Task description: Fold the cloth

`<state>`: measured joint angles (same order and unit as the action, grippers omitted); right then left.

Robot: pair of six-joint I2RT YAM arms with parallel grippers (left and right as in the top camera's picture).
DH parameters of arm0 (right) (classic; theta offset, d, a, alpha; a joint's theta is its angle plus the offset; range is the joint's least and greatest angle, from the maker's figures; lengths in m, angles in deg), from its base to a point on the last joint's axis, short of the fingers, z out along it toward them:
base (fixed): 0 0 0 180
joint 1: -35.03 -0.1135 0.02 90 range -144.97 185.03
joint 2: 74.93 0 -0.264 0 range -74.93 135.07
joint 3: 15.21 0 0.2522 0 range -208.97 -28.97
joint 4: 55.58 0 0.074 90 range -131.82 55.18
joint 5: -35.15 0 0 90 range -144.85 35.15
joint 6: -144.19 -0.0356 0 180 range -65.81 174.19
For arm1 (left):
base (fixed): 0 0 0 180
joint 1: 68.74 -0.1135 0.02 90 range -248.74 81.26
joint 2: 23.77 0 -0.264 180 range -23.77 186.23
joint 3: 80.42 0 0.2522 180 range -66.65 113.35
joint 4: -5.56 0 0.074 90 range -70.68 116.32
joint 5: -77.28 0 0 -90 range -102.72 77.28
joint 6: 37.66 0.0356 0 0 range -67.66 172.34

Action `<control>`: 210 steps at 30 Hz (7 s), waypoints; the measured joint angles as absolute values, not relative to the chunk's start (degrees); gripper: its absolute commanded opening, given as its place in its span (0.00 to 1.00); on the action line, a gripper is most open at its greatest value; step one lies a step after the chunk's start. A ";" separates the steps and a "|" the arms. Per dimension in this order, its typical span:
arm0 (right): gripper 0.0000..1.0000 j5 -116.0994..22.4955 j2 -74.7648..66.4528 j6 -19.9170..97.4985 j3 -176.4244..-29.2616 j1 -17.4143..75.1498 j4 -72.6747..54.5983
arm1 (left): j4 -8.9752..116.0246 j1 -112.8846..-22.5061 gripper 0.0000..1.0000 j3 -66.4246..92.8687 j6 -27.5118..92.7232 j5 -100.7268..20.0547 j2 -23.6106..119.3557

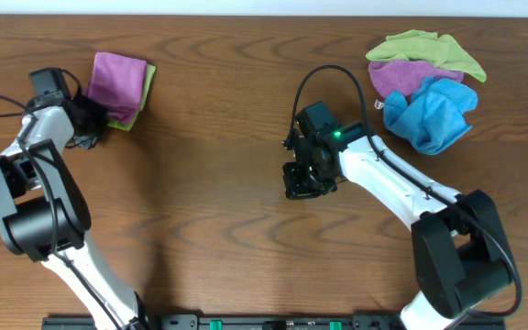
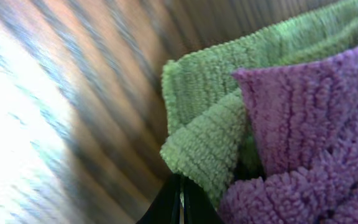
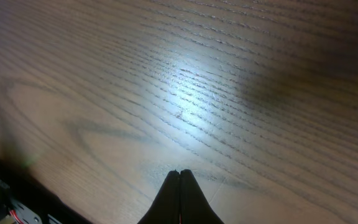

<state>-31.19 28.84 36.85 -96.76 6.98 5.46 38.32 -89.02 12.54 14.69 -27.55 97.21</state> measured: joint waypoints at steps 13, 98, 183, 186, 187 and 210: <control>0.02 -31.19 28.84 36.87 -96.78 6.98 5.97 | 49.05 -93.15 0.06 12.89 13.99 -28.77 95.86; 0.99 -44.23 -13.06 40.63 -98.66 9.73 33.38 | 58.87 -71.20 0.95 -48.41 56.86 -17.76 -22.02; 0.99 -57.26 -59.53 54.90 -49.74 31.22 -5.16 | 59.50 -71.20 0.95 -56.79 56.64 -15.66 -23.20; 0.99 -57.24 -65.30 54.88 -43.88 31.26 -5.16 | 59.57 -71.20 0.95 -56.79 56.64 -15.66 -23.20; 0.99 -57.17 -66.94 54.88 -42.33 31.28 -5.22 | 59.55 -71.20 0.95 -56.79 56.64 -15.66 -23.20; 0.99 -56.78 -74.09 54.79 -37.98 31.37 -5.07 | 59.55 -71.20 0.95 -56.79 56.64 -15.66 -23.20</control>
<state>-56.78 -74.09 54.79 -37.98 31.37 -5.07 59.55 -71.20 -56.79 56.64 -15.66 -23.20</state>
